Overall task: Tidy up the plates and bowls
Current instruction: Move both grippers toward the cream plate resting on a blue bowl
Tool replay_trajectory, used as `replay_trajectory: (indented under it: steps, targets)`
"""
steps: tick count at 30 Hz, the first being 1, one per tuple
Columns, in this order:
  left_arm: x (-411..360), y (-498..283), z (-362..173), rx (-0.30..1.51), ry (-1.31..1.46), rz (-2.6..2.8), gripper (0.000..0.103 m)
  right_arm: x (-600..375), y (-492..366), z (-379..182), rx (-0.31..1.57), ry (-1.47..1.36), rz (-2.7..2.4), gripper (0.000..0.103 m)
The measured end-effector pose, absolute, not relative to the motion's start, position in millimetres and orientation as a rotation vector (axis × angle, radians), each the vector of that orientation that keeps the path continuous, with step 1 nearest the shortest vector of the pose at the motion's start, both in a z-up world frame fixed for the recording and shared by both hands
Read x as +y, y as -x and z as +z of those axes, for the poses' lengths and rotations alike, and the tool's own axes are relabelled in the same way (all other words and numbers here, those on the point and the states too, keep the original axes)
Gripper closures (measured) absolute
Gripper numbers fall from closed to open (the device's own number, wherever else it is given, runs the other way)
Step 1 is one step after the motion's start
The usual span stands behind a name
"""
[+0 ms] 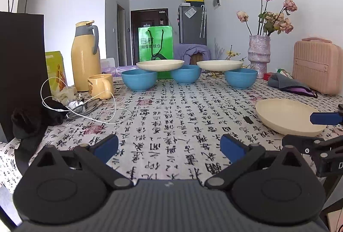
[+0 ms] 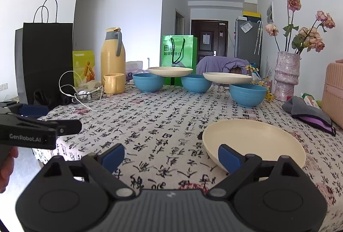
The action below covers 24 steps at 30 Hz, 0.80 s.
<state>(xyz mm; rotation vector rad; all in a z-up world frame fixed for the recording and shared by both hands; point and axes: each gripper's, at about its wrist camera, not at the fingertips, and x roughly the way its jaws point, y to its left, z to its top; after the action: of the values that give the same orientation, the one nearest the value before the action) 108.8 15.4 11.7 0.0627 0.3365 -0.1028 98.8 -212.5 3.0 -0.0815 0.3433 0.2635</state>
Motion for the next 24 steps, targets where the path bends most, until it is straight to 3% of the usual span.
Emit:
replay_trajectory:
  steps: [24]
  targets:
    - [48.9,-213.0,36.4,0.325,-0.062,-0.126,0.000,-180.8,-210.4,25.3,0.393,0.063,0.237,0.009]
